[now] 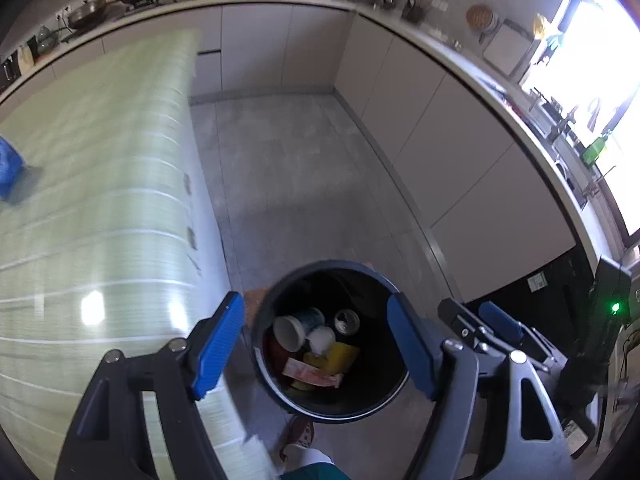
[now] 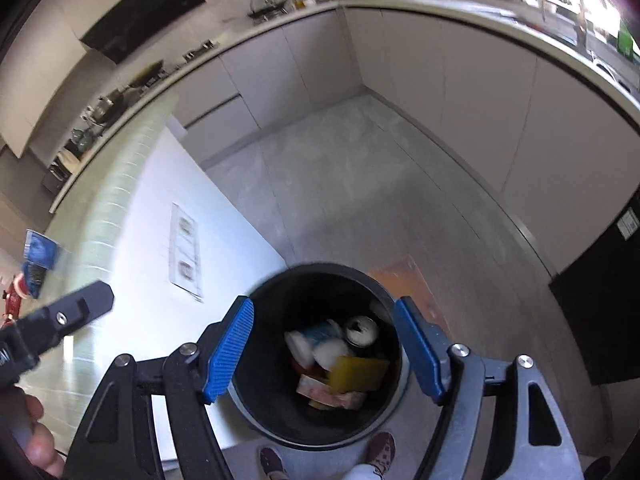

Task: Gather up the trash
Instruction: 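Move both open tools back toward the remaining trash on the island, then approach the blue paper bowl with the right tool while the left tool approaches the red cup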

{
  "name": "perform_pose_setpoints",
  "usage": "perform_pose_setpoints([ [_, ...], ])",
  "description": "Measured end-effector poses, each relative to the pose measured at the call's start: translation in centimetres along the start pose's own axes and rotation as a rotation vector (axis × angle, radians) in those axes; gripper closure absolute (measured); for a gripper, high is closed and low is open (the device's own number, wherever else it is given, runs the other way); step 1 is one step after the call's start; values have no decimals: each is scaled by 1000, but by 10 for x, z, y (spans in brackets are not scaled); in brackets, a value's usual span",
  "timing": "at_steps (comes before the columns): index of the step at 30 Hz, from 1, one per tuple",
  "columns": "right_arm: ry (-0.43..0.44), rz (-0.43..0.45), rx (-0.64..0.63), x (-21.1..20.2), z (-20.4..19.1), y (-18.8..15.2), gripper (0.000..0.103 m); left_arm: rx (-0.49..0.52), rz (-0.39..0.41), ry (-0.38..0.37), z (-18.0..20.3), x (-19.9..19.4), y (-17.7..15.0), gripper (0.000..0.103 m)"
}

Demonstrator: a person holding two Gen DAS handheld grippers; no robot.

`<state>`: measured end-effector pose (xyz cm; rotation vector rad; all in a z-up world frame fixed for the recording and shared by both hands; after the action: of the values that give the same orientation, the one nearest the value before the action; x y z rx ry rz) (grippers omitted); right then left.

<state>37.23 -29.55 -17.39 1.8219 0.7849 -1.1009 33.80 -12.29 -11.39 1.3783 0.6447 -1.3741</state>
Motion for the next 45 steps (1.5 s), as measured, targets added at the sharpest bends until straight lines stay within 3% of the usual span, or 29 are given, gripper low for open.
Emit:
perform_pose_setpoints([
  [4, 31, 38, -45, -22, -55, -3, 28, -23, 47, 10, -39, -33, -6, 27],
  [8, 52, 69, -94, -36, -124, -16, 28, -68, 83, 24, -102, -61, -19, 27],
  [16, 101, 102, -164, -39, -275, -55, 28, -188, 149, 104, -270, -113, -61, 27],
  [24, 159, 52, -244, -16, -396, -91, 28, -396, 172, 212, -434, -137, -88, 27],
  [29, 155, 57, -308, -6, -437, -85, 28, -502, 189, 236, -490, -140, -87, 27],
  [37, 207, 43, -310, 15, -460, -53, 28, -556, 204, 285, -529, -138, -66, 27],
  [45, 176, 39, -284, 26, -470, -36, 28, -536, 220, 234, -559, -129, -33, 27],
])
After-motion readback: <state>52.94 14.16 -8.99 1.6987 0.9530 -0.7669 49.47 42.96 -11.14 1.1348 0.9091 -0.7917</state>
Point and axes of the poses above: each gripper's, at about its wrist camera, not at the fingertips, and x roughly the way its jaws point, z to its right, y to its top, the point moved 8 cm from there along x, roughly the way its jaws point, and after that the axes turned 12 degrees about -z, right-handed, at the moved point
